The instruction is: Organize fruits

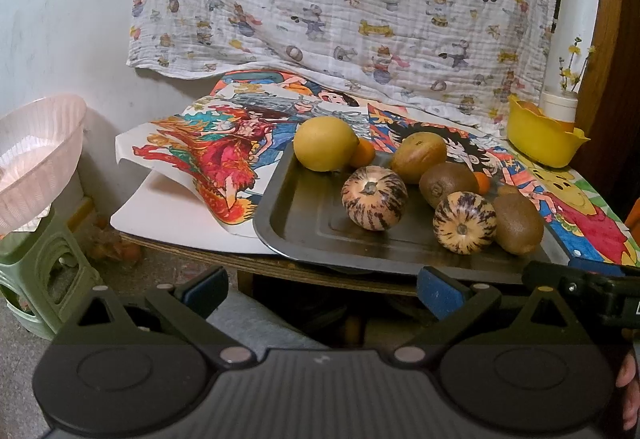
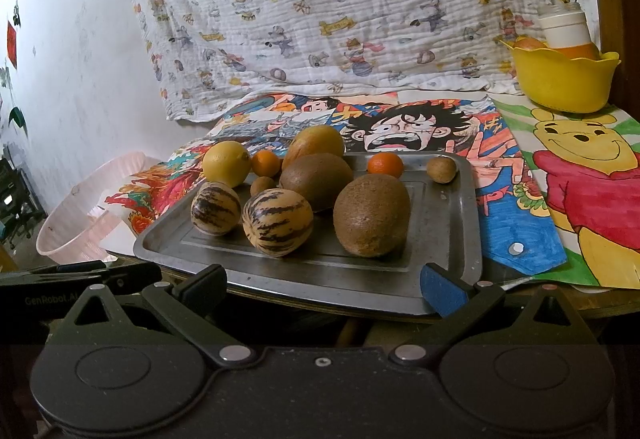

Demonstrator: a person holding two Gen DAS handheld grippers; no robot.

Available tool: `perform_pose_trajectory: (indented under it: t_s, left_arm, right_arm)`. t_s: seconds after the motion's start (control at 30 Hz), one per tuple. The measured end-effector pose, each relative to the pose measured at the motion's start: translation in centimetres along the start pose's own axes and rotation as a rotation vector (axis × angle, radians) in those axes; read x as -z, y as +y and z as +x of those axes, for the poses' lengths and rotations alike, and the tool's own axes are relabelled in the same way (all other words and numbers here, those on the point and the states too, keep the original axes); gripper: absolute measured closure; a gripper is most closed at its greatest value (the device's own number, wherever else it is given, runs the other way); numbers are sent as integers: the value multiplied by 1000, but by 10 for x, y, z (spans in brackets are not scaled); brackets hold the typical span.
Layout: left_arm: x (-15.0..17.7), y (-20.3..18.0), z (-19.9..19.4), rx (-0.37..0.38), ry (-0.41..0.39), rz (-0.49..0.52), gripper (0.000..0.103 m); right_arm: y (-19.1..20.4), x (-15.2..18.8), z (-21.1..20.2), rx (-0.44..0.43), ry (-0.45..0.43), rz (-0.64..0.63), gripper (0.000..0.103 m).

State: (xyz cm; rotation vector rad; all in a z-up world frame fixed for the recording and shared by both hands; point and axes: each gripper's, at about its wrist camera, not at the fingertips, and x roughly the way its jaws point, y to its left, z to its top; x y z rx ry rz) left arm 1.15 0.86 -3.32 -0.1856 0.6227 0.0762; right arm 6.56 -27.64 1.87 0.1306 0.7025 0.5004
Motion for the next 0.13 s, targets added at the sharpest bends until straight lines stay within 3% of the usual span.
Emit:
perform_pose_trajectory:
  t_s: [0.13]
  left_arm:
    - [0,-1,0,0,0,2,1]
  right_arm:
    - [1,0,0,0,0,0,0]
